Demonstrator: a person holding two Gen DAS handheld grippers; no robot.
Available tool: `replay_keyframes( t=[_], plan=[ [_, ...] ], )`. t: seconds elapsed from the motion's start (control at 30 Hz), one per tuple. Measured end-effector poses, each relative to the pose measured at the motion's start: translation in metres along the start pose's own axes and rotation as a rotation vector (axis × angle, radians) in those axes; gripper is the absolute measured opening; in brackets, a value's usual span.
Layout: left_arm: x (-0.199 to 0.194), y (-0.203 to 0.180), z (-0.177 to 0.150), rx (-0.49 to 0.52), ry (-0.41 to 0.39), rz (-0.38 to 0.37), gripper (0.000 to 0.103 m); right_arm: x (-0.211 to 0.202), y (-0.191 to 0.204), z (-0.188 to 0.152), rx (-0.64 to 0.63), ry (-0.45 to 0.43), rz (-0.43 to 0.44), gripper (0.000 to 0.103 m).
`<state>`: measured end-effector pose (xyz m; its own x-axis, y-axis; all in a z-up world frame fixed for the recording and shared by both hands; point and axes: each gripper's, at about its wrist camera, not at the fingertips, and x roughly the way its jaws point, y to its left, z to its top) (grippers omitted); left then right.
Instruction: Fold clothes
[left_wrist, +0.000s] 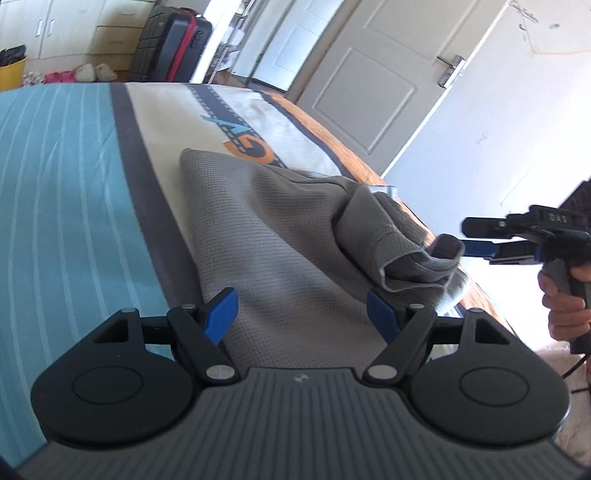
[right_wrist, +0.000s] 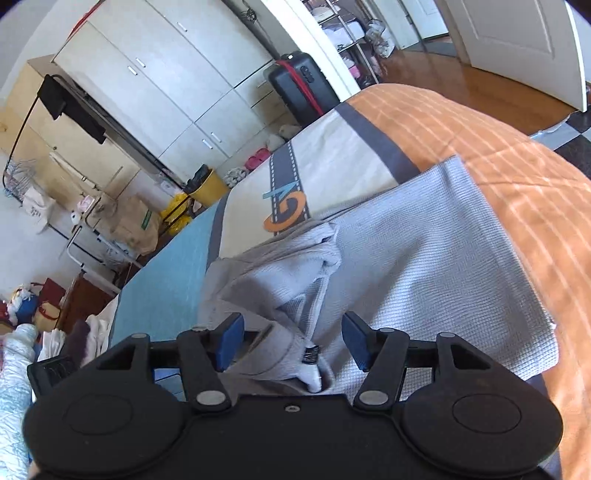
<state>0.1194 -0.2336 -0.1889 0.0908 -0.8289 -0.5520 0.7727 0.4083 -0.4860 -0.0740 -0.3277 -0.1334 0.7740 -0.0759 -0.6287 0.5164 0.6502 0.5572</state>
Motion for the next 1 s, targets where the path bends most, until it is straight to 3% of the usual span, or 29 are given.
replay_keyframes(
  t=[0.2,0.43,0.63,0.77,0.9,1.0],
  plan=[
    [0.003,-0.012,-0.006,0.065,0.033,-0.013,0.076,0.010,0.014,-0.005,-0.077,0.038,0.015,0.066],
    [0.000,-0.016,-0.008,0.077,0.028,-0.019,0.076,0.019,0.030,0.010,-0.177,0.004,-0.009,0.068],
    [-0.008,-0.027,0.012,0.040,-0.062,-0.100,0.077,0.054,0.005,0.057,-0.070,0.068,0.062,0.070],
    [0.011,-0.033,0.030,-0.034,-0.022,-0.097,0.077,0.081,-0.026,0.072,0.027,0.032,-0.046,0.071],
    [0.037,-0.037,0.047,-0.143,0.014,-0.170,0.077,0.113,-0.049,0.079,0.002,0.109,0.074,0.071],
    [0.055,-0.041,0.054,-0.127,0.000,-0.117,0.077,0.129,-0.052,0.080,-0.021,0.122,0.103,0.071]
  ],
)
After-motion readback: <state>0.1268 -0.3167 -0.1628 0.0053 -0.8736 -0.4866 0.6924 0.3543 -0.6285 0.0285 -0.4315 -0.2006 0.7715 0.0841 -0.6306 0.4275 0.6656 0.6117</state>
